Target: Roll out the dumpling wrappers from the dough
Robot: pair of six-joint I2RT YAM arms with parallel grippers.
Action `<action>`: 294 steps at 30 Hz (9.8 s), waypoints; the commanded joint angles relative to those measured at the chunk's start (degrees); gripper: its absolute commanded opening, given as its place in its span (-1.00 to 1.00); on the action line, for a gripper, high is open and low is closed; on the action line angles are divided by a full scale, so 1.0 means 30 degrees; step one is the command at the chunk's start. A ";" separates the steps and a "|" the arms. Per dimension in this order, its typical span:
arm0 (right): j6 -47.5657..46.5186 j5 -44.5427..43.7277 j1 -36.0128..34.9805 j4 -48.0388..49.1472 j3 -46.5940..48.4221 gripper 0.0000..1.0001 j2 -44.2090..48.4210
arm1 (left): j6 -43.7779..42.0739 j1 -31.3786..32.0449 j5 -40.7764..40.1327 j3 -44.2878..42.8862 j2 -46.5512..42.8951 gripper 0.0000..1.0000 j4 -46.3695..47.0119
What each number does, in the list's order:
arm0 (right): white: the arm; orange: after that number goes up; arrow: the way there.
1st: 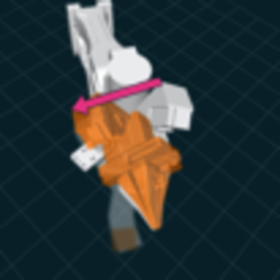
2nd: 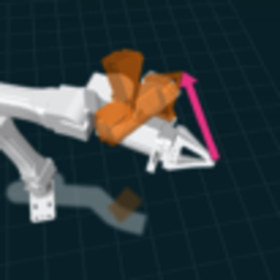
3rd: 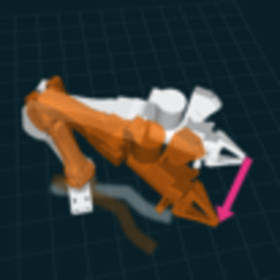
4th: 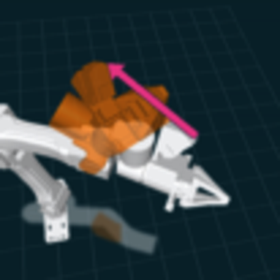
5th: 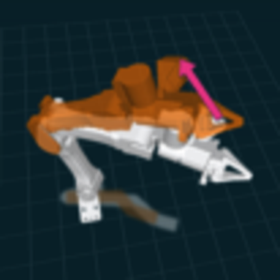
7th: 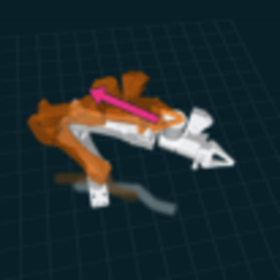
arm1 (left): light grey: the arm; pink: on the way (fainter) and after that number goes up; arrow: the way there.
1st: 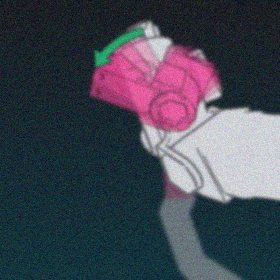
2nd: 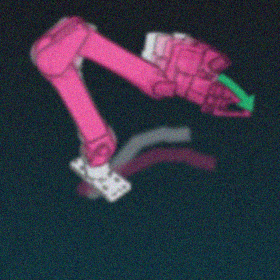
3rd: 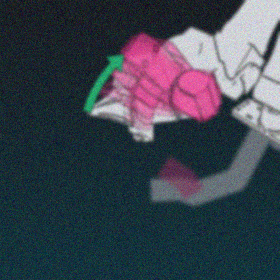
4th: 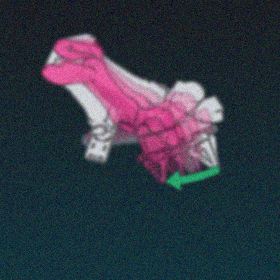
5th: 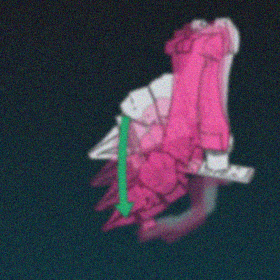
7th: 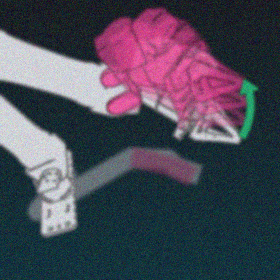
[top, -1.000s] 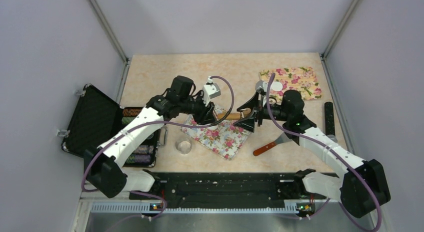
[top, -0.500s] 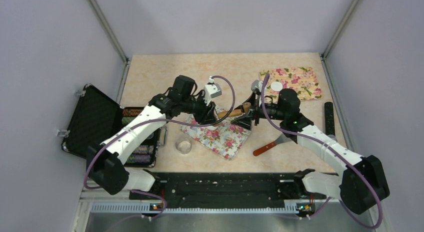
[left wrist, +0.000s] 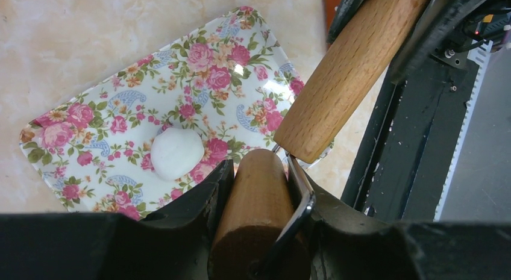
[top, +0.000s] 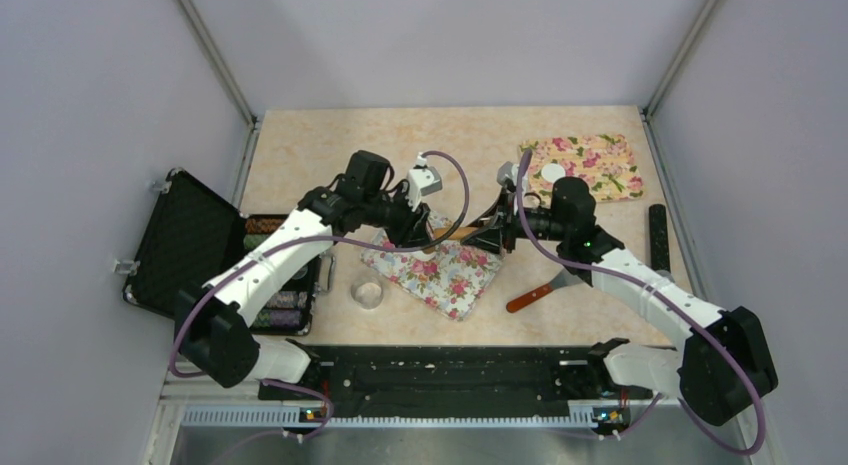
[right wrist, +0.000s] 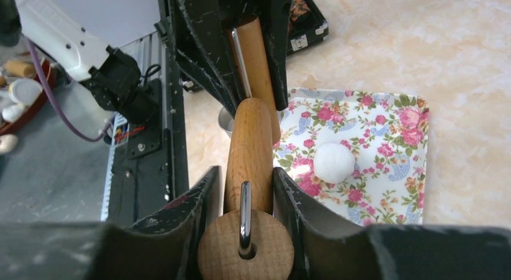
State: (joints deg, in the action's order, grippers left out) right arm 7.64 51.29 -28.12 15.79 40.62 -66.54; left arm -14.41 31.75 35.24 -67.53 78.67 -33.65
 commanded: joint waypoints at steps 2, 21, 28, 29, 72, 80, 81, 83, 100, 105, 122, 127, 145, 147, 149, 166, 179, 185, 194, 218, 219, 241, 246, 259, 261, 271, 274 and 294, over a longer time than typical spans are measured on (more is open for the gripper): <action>0.0079 0.0659 -0.0472 0.1195 0.0834 -0.82 0.0233 | 0.0268 0.0126 0.1048 -0.1073 -0.0012 -1.00 0.1210; -0.2439 -0.3230 0.0564 -0.1138 0.0565 -1.00 0.2552 | 0.0052 -0.0749 -0.0300 -0.1457 -0.1769 0.96 0.0889; -0.5347 -0.5603 0.1259 -0.2845 0.0731 -1.00 0.3057 | -0.1893 -0.1340 -0.4722 -0.0565 -0.2776 0.98 0.0919; -0.5859 -0.5969 0.1313 -0.3035 0.0706 -1.00 0.3150 | -0.2236 -0.1385 -0.5739 -0.0271 -0.2808 0.98 0.1118; -0.7990 -0.5065 0.5795 -0.4297 0.0522 -1.00 0.6465 | 0.0212 -0.2555 -1.1852 -0.8813 1.5253 -1.00 -0.2406; -0.8590 -0.6012 0.5785 -0.4094 0.0262 -1.00 0.5830 | 0.3674 -0.2681 -1.2704 -0.8757 1.5605 -1.00 -0.2541; -0.8645 -0.6046 0.5786 -0.4118 0.0259 -1.00 0.5760 | 0.4422 -0.2827 -1.2886 -0.8590 1.5482 -1.00 -0.2475; -0.8718 -0.6105 0.5795 -0.4150 0.0265 -1.00 0.5595 | 0.5923 -0.3193 -1.2868 -0.8346 1.5312 -1.00 -0.2462; -0.8698 -0.6161 0.5780 -0.3883 0.0032 -1.00 0.5681 | 1.0422 -0.4474 -0.7369 -0.4506 1.1468 -0.59 -0.0209; -0.8752 -0.6139 0.5794 -0.3884 0.0028 -1.00 0.5689 | 0.9679 -0.4900 -0.7920 -0.5363 1.1206 0.40 -0.0687; -0.9588 -0.5787 0.5397 -0.4289 -0.0013 -1.00 0.5598 | -0.7400 -0.4916 -0.2211 -1.6599 1.6446 0.91 -0.6320; -0.9659 -0.5787 0.5306 -0.4370 0.0024 -1.00 0.5605 | -0.9925 -0.4580 -0.2496 -1.6728 1.7167 0.87 -0.7495; -0.9679 -0.5699 0.5165 -0.4493 0.0099 -1.00 0.5448 | -0.9152 -0.3315 -0.4708 -1.6218 1.9380 0.01 -0.7262; -0.9720 -0.5699 0.5035 -0.4543 0.0148 -1.00 0.5382 | -0.8296 -0.3316 -0.4935 -1.5957 1.9326 -0.31 -0.7011; -0.9921 -0.5728 0.4797 -0.4678 0.0210 -1.00 0.5222 | -0.7247 -0.3294 -0.5383 -1.5350 1.9052 -0.63 -0.6361; -1.6478 -1.2396 -0.0821 -1.1207 0.6152 -1.00 0.0452 | -0.4314 -0.3274 -0.6101 -0.9349 1.4870 -1.00 -0.4054; -1.8340 -1.5447 -0.3469 -1.0261 0.4723 -1.00 -0.1264 | -0.3987 -0.3351 -0.7645 -0.6571 1.2300 -0.13 -0.2437; -1.9737 -1.8044 -0.5397 -1.0046 0.4851 -1.00 -0.2315 | -0.2888 -0.3240 -0.5857 -0.8663 1.3313 0.08 -0.2856; -2.1037 -1.9927 -0.7405 -0.9893 0.5077 -1.00 -0.4346 | -0.1999 -0.2911 -0.5368 -0.8766 1.4439 0.00 -0.2383; -2.1643 -1.9294 -0.8996 -1.3759 0.4969 -1.00 -0.6041 | -0.0610 -0.2444 -0.6426 -0.8898 1.5275 -1.00 -0.2553; -2.1541 -1.9271 -0.9007 -1.3753 0.4912 -1.00 -0.6077 | -0.0589 -0.2439 -0.6410 -0.8897 1.5284 -1.00 -0.2575; -2.1113 -1.8833 -0.9350 -1.3760 0.3824 -1.00 -0.7174 | -0.0276 -0.2440 -0.6838 -0.8722 1.5145 -1.00 -0.2327; -2.0944 -1.8788 -0.9403 -1.3756 0.3807 -1.00 -0.7468 | -0.0293 -0.2467 -0.6797 -0.8692 1.5135 -1.00 -0.2291; -2.0354 -1.8218 -0.9780 -1.4579 0.3396 -1.00 -0.6734 | -0.0278 -0.2475 -0.6737 -0.8664 1.5099 -1.00 -0.2290; -2.0229 -1.8069 -0.9832 -1.4782 0.3314 -1.00 -0.6559 | -0.0289 -0.2490 -0.6738 -0.8663 1.5113 -1.00 -0.2290; -1.9889 -1.7306 -0.9861 -1.5385 0.3130 -1.00 -0.5853 | -0.0285 -0.2497 -0.6707 -0.8642 1.5089 -1.00 -0.2289; -1.9674 -1.7286 -0.9858 -1.5142 0.3057 -1.00 -0.5779 | -0.0289 -0.2496 -0.6680 -0.8691 1.5149 -1.00 -0.2361; -2.0794 -1.9425 -0.9854 -1.5424 0.4877 -1.00 -0.4170 | -0.0314 -0.2497 -0.6625 -0.8778 1.5233 -1.00 -0.2494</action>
State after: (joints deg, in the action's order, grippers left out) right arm -54.43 -9.58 -56.27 -21.89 52.10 -80.55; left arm -17.02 23.51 16.84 -93.71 122.54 -41.67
